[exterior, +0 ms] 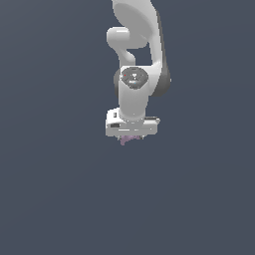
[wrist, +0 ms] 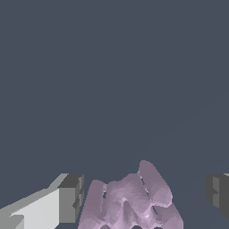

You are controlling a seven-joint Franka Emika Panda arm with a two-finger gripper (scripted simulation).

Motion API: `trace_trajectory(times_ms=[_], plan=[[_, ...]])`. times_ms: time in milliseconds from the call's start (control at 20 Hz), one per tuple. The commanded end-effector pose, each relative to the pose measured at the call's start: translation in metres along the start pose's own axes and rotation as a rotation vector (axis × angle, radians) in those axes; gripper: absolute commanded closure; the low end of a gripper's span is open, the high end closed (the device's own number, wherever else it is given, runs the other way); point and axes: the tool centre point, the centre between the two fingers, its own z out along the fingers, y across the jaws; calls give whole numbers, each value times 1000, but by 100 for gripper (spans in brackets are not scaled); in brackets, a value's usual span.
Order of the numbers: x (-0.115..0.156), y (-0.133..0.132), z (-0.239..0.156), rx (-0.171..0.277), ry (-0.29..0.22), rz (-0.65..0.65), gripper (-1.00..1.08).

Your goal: Pick up the object and move it to a goal position.

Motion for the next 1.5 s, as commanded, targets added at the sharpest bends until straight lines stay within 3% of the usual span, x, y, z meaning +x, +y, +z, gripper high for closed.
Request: trace_trajectory(times_ms=[0,450,850,1450], plan=[[0,0,0,0,0,0,-92],[4,19,-5,1,3,4,-92],[3,19,-4,1,3,18,-92],[-8,15,1,2,7,176,-92]])
